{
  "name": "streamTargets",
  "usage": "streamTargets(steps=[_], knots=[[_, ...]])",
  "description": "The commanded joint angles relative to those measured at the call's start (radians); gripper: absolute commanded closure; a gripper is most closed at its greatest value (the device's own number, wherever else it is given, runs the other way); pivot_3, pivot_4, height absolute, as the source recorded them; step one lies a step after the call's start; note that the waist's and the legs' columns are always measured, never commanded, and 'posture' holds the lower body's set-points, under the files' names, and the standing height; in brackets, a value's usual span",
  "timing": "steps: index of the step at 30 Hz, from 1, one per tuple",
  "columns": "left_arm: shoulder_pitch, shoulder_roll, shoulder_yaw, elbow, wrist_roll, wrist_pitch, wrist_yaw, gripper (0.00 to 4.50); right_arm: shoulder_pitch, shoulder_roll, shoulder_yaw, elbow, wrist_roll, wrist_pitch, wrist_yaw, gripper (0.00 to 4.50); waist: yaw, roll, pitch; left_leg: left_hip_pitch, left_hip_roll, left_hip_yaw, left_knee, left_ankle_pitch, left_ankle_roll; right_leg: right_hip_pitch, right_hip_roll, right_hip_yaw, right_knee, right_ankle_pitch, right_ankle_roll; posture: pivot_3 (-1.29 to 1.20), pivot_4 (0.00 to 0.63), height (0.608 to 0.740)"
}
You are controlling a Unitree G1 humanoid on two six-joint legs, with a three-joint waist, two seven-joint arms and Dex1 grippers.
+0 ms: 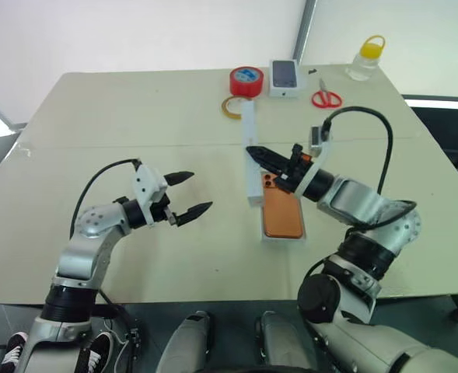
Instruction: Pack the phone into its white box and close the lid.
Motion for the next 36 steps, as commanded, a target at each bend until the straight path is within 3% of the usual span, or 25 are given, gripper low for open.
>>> streamTargets(steps=[1,4,6,14,19,22,29,36], knots=[[-0.013,-0.009,0.028,-0.039,-0.026,0.008,0.018,0.00,0.108,-0.084,0.144,-0.044,0.268,-0.074,-0.126,4.41,0.002,0.000,0.000,0.000,0.000,0.000,0.000,0.000,0.000,0.000,0.000,0.000,0.000,0.000,0.000,0.00,0.150,0.740],[-0.017,-0.015,0.033,-0.040,-0.039,0.027,0.027,0.00,0.202,-0.206,0.316,-0.057,0.512,-0.253,-0.254,4.41,0.001,0.000,0.000,0.000,-0.001,0.000,0.001,0.000,0.000,0.001,-0.001,0.000,-0.001,0.000,0.000,0.00,0.150,0.740],[-0.018,-0.017,0.033,-0.043,-0.045,0.037,0.027,0.00,0.242,-0.265,0.399,-0.083,0.589,-0.343,-0.284,4.41,-0.006,0.000,0.000,0.000,0.000,0.000,0.001,0.000,0.000,0.001,-0.001,0.000,-0.001,0.000,0.000,0.00,0.150,0.740],[-0.008,-0.051,0.032,-0.091,-0.058,0.071,0.069,0.00,0.296,-0.297,0.566,-0.183,0.603,-0.552,-0.269,4.41,-0.021,0.000,0.000,0.000,0.001,0.000,0.001,0.000,0.001,0.001,0.002,0.000,-0.001,0.000,0.000,0.00,0.150,0.740],[0.003,-0.063,0.026,-0.105,-0.060,0.082,0.080,0.00,0.315,-0.321,0.605,-0.154,0.603,-0.609,-0.287,4.41,-0.019,0.000,0.000,0.000,0.001,0.000,0.001,0.000,0.001,0.002,0.001,0.000,-0.001,0.000,0.000,0.00,0.150,0.740],[0.009,-0.061,0.029,-0.103,-0.090,0.118,0.064,0.87,0.326,-0.335,0.636,-0.122,0.603,-0.626,-0.285,4.50,-0.019,0.000,0.000,0.000,0.001,0.000,0.001,0.000,0.001,0.002,0.001,0.000,-0.002,0.000,0.000,0.00,0.150,0.740],[0.029,-0.094,0.000,-0.120,-0.088,0.143,0.085,4.47,0.323,-0.378,0.671,-0.072,0.603,-0.656,-0.275,4.50,-0.018,0.000,0.000,0.000,0.001,0.000,0.001,0.000,0.001,0.002,0.001,0.000,-0.002,0.000,0.000,0.00,0.150,0.740],[0.028,-0.172,-0.082,-0.070,-0.014,0.101,0.126,4.47,0.340,-0.450,0.692,-0.053,0.553,-0.676,-0.237,4.50,-0.011,0.000,0.000,0.000,0.001,0.000,0.001,0.000,0.001,0.003,0.001,0.000,-0.003,0.000,0.000,0.00,0.150,0.740]])
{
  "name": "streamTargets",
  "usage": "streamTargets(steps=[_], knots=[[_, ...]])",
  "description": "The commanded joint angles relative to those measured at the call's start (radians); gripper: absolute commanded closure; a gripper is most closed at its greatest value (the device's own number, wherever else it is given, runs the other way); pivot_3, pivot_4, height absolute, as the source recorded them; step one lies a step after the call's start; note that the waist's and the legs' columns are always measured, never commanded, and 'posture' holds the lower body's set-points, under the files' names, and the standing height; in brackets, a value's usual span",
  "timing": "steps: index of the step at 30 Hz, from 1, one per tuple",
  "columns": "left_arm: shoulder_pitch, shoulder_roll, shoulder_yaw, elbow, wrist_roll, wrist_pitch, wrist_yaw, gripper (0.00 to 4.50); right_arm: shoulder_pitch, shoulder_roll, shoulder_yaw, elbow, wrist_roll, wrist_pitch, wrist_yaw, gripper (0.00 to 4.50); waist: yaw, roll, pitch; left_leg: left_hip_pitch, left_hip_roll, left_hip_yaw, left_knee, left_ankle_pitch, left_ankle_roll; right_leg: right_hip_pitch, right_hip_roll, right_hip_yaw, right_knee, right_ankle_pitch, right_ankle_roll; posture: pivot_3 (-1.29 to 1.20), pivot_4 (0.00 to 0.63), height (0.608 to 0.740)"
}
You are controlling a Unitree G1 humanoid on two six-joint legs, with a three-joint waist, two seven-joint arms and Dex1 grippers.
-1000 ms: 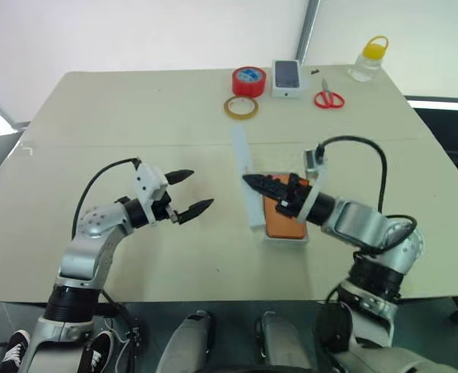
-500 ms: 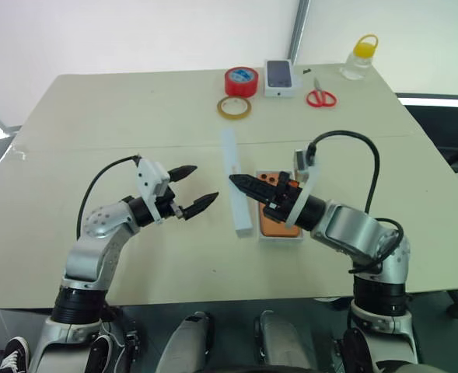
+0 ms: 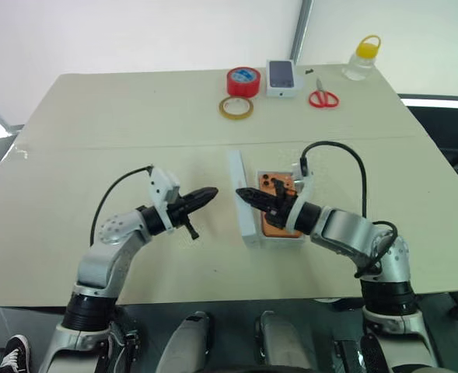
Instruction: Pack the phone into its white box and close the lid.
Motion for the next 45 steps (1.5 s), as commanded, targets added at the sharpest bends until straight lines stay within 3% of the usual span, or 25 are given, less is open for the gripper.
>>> streamTargets(steps=[1,7,10,17,20,22,24,28,38,41,45], knots=[[-0.013,-0.032,-0.030,0.015,0.025,-0.033,0.012,4.47,-0.005,-0.020,-0.005,-0.018,-0.023,-0.020,0.045,4.50,0.001,0.000,0.000,0.000,0.000,0.000,0.000,0.000,0.000,0.000,0.000,0.000,0.000,0.000,0.000,0.00,0.150,0.740],[-0.064,-0.101,-0.070,0.113,0.069,-0.076,0.026,4.47,0.002,-0.044,-0.007,-0.008,-0.107,-0.029,0.097,4.50,0.009,0.000,0.000,0.000,0.000,0.000,0.000,0.000,0.000,0.000,0.000,0.000,0.000,0.000,0.000,0.00,0.150,0.740],[-0.093,-0.126,-0.080,0.147,0.084,-0.092,0.026,4.50,0.006,-0.051,-0.025,-0.006,-0.143,-0.044,0.113,3.54,0.018,0.000,0.000,0.000,0.000,0.000,0.001,0.000,0.000,0.000,0.000,0.000,0.000,0.000,0.000,0.00,0.150,0.740],[-0.143,-0.180,-0.102,0.242,0.120,-0.136,0.017,4.50,-0.002,-0.168,-0.129,-0.032,-0.299,-0.067,0.290,0.04,0.022,-0.001,0.000,0.000,-0.001,0.000,0.001,-0.001,0.001,0.001,0.000,-0.001,-0.001,0.000,0.000,0.00,0.150,0.740],[-0.172,-0.213,-0.112,0.293,0.133,-0.158,0.013,4.50,-0.037,-0.248,-0.148,-0.009,-0.418,-0.066,0.444,0.04,0.020,-0.001,0.000,0.000,-0.001,0.000,0.002,-0.001,0.001,0.001,0.000,-0.001,-0.001,0.000,0.001,0.00,0.150,0.740],[-0.197,-0.240,-0.126,0.331,0.145,-0.176,0.013,4.50,-0.052,-0.309,-0.132,0.009,-0.563,-0.098,0.553,0.04,0.021,-0.001,0.001,0.000,-0.001,0.000,0.002,-0.001,0.001,0.001,0.000,-0.001,-0.001,0.000,0.001,0.00,0.150,0.740],[-0.224,-0.267,-0.139,0.369,0.159,-0.194,0.013,4.50,-0.042,-0.391,-0.050,-0.006,-0.808,-0.199,0.679,0.04,0.022,-0.001,0.001,0.000,-0.001,0.000,0.002,-0.001,0.001,0.002,0.001,-0.002,-0.001,0.000,0.001,0.00,0.150,0.740],[-0.245,-0.296,-0.147,0.396,0.170,-0.206,0.010,4.50,-0.013,-0.412,-0.002,0.009,-1.023,-0.301,0.802,0.04,0.019,-0.002,0.001,0.000,-0.001,0.001,0.003,-0.001,0.002,0.002,0.000,-0.003,-0.001,-0.001,0.002,0.00,0.150,0.740],[-0.133,-0.152,-0.087,0.240,0.149,-0.142,0.010,4.50,0.036,-0.428,0.056,0.060,-1.389,-0.485,0.976,0.04,0.021,-0.002,0.001,0.000,-0.001,0.000,0.002,-0.001,0.002,0.001,0.000,-0.001,0.000,-0.001,0.002,0.00,0.150,0.740],[-0.096,-0.115,-0.076,0.173,0.127,-0.087,0.010,4.50,0.040,-0.407,0.031,0.082,-1.416,-0.497,1.009,0.92,0.024,-0.002,0.001,0.000,-0.001,0.000,0.003,-0.001,0.001,0.002,0.000,-0.001,0.000,-0.001,0.002,0.00,0.150,0.740],[-0.051,-0.077,-0.092,0.142,0.146,-0.058,0.005,4.50,0.049,-0.427,0.043,0.138,-1.532,-0.594,1.063,2.91,0.025,-0.002,0.001,0.000,-0.002,0.000,0.003,-0.001,0.001,0.002,-0.001,-0.001,-0.001,-0.001,0.002,0.00,0.150,0.740]])
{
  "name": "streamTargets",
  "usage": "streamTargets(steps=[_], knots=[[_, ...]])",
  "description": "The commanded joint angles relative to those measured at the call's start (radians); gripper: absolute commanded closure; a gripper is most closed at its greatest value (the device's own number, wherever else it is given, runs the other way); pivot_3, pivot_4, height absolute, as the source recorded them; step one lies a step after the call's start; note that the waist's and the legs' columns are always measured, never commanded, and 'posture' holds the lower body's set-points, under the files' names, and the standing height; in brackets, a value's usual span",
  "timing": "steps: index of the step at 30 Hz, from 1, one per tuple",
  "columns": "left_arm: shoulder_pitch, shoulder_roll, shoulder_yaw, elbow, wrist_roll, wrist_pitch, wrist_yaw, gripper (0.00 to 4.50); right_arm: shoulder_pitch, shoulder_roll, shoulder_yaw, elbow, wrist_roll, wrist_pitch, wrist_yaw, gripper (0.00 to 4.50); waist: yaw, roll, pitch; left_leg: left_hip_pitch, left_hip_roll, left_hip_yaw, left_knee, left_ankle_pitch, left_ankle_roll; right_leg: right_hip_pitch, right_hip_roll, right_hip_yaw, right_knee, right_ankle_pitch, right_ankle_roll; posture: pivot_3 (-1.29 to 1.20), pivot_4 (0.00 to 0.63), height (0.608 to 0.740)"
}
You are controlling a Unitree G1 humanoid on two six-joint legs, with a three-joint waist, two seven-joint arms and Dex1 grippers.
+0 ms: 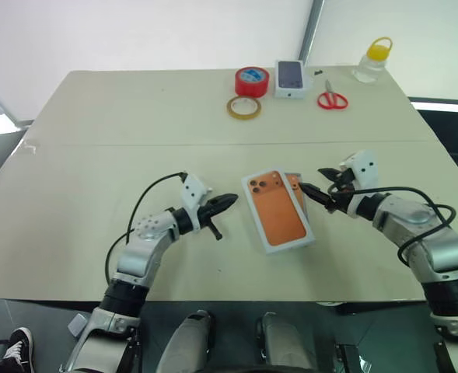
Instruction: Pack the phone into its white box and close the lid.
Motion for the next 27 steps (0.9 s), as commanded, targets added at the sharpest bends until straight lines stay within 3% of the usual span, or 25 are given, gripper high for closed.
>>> streamTargets(steps=[1,3,4,8,27], knots=[[0.015,0.007,-0.015,-0.040,-0.001,0.025,-0.004,4.50,0.000,-0.008,-0.023,0.020,-0.063,-0.070,0.038,3.40,-0.001,0.000,0.000,0.000,0.000,0.000,0.000,0.000,0.000,0.000,0.000,0.000,0.000,0.000,0.000,0.00,0.150,0.740],[0.010,-0.007,-0.033,-0.021,0.008,0.027,0.001,4.50,0.004,-0.001,-0.030,0.028,-0.078,-0.084,0.060,4.32,-0.001,0.000,0.000,0.000,0.000,0.000,0.000,0.000,0.000,0.000,0.000,0.000,0.000,0.000,0.000,0.00,0.150,0.740],[-0.001,-0.021,-0.052,0.003,0.022,0.029,0.006,4.50,0.015,-0.011,-0.018,0.023,-0.102,-0.107,0.080,4.42,-0.001,0.000,0.000,0.000,0.000,0.000,0.000,0.000,0.000,0.000,0.000,0.000,0.000,0.000,0.000,0.00,0.150,0.740],[-0.026,-0.052,-0.087,0.059,0.054,0.026,0.011,4.50,0.060,-0.032,0.014,0.001,-0.187,-0.180,0.136,4.42,0.000,0.000,0.000,0.000,0.000,0.000,0.000,0.000,0.000,0.000,0.000,0.000,0.000,0.000,0.000,0.00,0.150,0.740],[-0.169,-0.179,-0.062,0.234,0.076,-0.046,0.063,4.50,0.089,0.027,-0.021,-0.087,-0.168,-0.134,0.186,4.42,0.002,-0.001,0.000,0.001,0.000,0.000,0.001,0.000,0.000,0.001,0.000,-0.001,0.000,0.000,0.000,0.00,0.150,0.740]])
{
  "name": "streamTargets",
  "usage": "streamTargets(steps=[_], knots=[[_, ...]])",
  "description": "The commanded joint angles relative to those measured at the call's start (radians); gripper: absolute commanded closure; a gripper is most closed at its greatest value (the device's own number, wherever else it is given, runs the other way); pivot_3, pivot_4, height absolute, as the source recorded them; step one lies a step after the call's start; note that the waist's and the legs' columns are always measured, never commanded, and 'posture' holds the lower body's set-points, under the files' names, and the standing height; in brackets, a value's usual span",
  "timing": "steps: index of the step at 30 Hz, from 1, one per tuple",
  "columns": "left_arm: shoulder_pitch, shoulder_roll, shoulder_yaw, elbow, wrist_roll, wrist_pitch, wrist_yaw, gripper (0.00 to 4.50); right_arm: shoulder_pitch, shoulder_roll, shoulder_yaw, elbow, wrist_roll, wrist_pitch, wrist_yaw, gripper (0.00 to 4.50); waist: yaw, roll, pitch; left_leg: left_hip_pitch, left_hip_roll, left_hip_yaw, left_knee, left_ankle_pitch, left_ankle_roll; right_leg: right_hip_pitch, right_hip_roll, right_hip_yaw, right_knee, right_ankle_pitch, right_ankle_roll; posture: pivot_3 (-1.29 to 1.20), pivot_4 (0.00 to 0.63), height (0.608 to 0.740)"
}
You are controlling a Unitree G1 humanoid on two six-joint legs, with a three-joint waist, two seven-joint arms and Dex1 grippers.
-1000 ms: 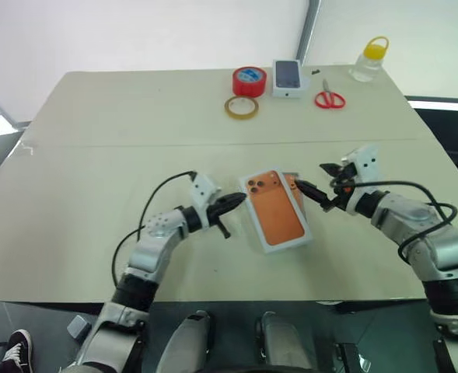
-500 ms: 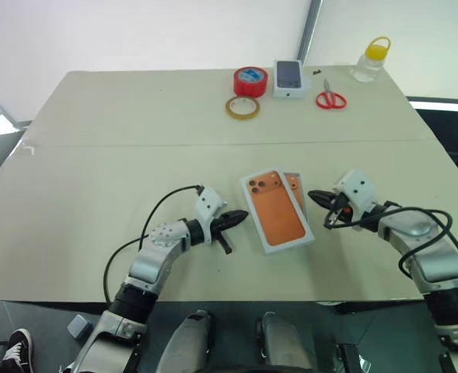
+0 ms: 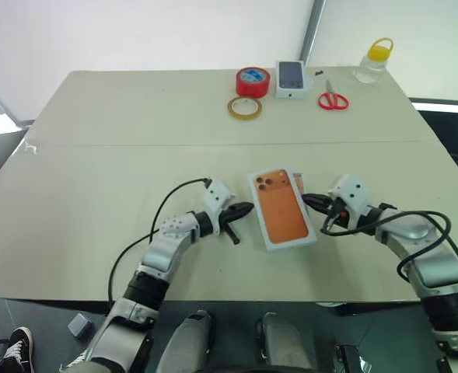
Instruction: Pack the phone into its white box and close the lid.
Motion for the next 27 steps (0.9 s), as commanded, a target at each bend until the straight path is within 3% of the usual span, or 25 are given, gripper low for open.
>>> streamTargets(steps=[1,27], knots=[[-0.043,-0.030,0.006,0.004,-0.002,-0.026,0.011,4.50,-0.008,0.022,-0.023,-0.035,0.004,0.000,-0.006,4.42,-0.002,0.000,0.000,0.000,0.000,0.000,0.000,0.000,0.000,0.000,0.000,0.000,0.000,0.000,0.000,0.00,0.150,0.740],[-0.099,-0.090,-0.006,0.098,0.043,-0.068,0.013,4.50,0.024,0.026,0.019,-0.035,-0.139,0.000,-0.003,4.42,-0.004,0.000,0.000,0.000,0.000,0.000,0.000,0.000,-0.001,0.000,0.000,0.000,0.001,0.000,0.000,0.00,0.150,0.740]])
